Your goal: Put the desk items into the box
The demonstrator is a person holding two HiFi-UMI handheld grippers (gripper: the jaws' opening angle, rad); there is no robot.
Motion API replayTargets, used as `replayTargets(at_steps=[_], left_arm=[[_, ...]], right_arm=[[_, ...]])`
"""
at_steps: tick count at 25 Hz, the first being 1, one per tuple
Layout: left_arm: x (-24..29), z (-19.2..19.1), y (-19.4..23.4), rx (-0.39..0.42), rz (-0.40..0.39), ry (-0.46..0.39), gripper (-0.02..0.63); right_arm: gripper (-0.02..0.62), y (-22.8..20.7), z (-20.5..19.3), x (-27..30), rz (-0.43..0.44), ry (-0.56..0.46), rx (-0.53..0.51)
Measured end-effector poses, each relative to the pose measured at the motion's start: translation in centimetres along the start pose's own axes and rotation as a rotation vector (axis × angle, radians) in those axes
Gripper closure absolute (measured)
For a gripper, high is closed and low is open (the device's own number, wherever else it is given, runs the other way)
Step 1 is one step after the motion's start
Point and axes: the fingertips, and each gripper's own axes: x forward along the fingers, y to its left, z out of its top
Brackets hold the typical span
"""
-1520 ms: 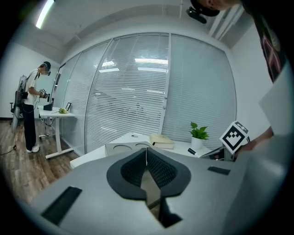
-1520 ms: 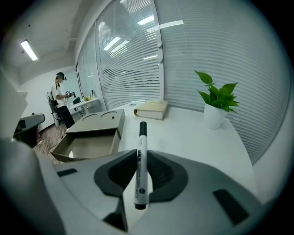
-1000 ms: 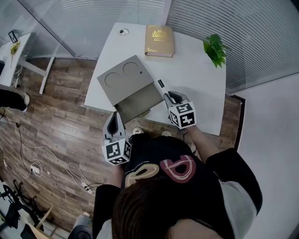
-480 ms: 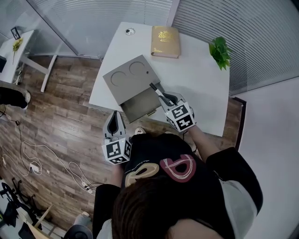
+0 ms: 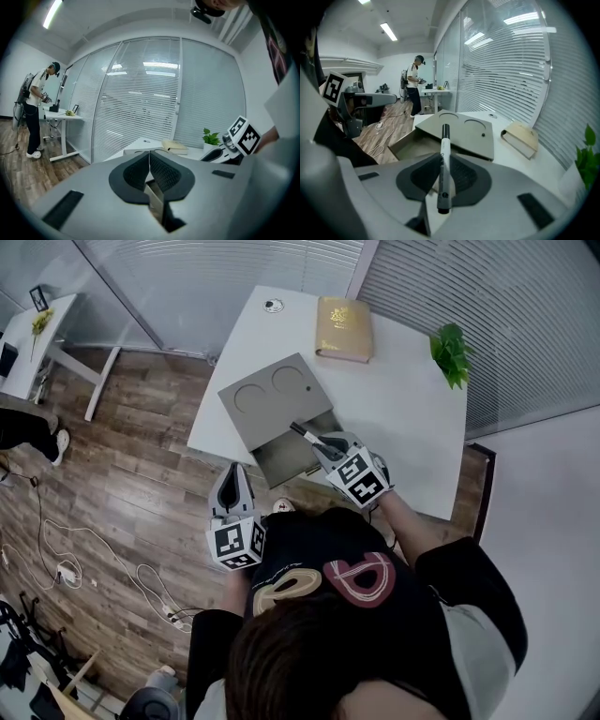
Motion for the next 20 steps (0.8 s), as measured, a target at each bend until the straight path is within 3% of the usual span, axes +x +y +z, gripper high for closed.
replayTargets(at_steps=[5, 20], left_arm=[[0.0, 0.0, 0.6, -0.007, 0.012, -0.002, 0.588], [-1.0, 0.1, 3.6, -0.017, 0.087, -0.011, 0.588]], right_arm=[[0.520, 1.5, 0.4, 1.2, 0.087, 0.054, -0.155], [0.520, 5.3, 0.7, 4.4, 0.252, 0.136, -0.418]])
